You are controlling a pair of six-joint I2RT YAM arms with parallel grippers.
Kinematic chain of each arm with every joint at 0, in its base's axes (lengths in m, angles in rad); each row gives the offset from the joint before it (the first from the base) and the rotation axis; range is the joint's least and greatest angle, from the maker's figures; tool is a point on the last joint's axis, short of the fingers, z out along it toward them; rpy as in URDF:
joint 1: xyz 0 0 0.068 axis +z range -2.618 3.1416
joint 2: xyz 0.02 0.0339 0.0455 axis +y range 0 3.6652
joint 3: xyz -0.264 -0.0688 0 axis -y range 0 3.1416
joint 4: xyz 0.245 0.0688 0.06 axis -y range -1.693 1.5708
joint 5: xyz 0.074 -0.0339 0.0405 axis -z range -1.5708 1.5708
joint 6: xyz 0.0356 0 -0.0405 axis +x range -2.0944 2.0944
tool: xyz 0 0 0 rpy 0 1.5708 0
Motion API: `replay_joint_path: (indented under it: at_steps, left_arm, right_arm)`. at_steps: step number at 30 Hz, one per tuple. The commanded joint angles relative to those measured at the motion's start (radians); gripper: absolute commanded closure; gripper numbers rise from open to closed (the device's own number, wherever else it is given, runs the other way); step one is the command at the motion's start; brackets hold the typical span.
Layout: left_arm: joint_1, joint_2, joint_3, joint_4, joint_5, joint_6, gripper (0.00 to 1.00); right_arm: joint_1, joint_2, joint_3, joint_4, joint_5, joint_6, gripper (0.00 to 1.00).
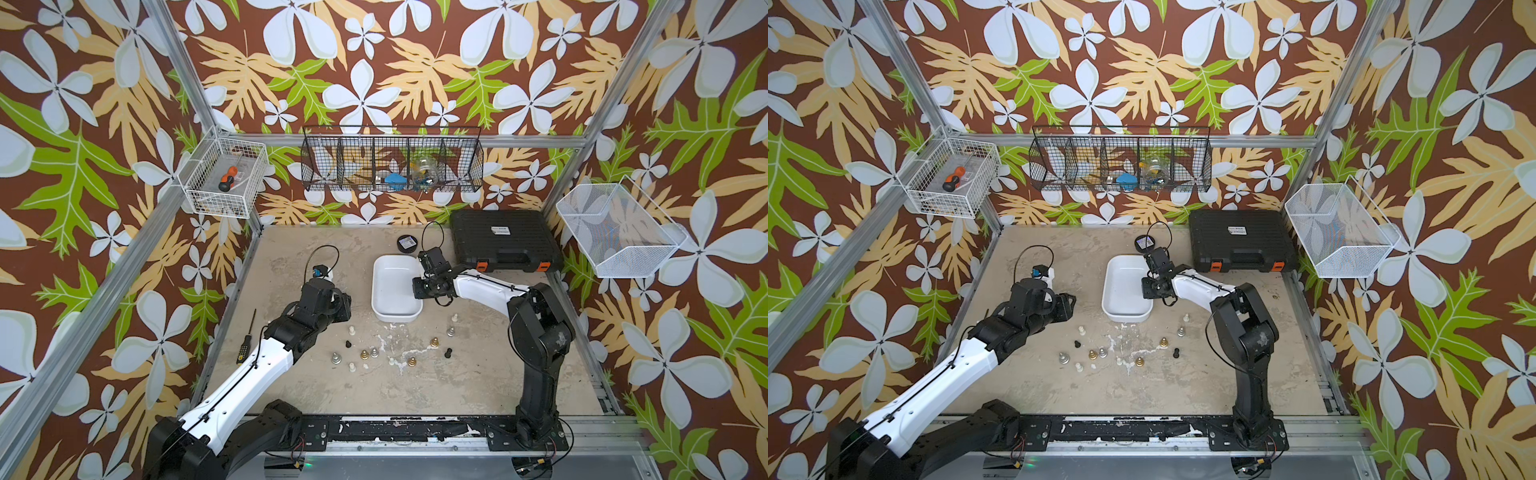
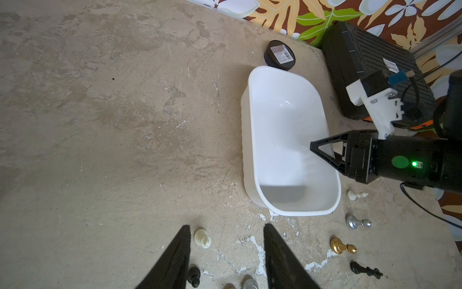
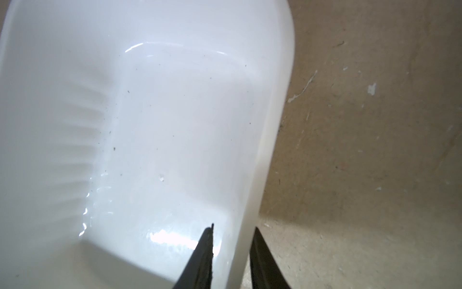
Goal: Put the chess pieces into the storage box
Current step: Move the storage box to the center of the board.
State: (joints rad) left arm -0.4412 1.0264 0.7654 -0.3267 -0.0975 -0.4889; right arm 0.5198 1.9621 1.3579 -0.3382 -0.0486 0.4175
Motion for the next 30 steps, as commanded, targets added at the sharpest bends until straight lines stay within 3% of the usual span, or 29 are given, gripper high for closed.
replay_joint_path:
  at_steps: [1,5,13,30]
  left_arm:
    - [0.002,-0.002,0.001,-0.005,-0.012,0.014,0.5]
    - [0.002,0.008,-0.002,-0.002,-0.015,0.01,0.5]
    - [0.002,0.031,-0.01,0.009,0.002,0.002,0.5]
    - [0.002,0.069,-0.021,0.009,0.016,0.019,0.52]
  right_arm:
    - [0.002,-0.021,-0.017,-0.008,0.013,0.006,0.73]
    - [0.008,-0.055,-0.062,0.017,0.01,0.028,0.8]
    - [0.032,-0.115,-0.138,0.034,0.0,0.089,0.86]
    - [0.042,-0.172,-0.254,0.151,-0.025,0.314,0.91]
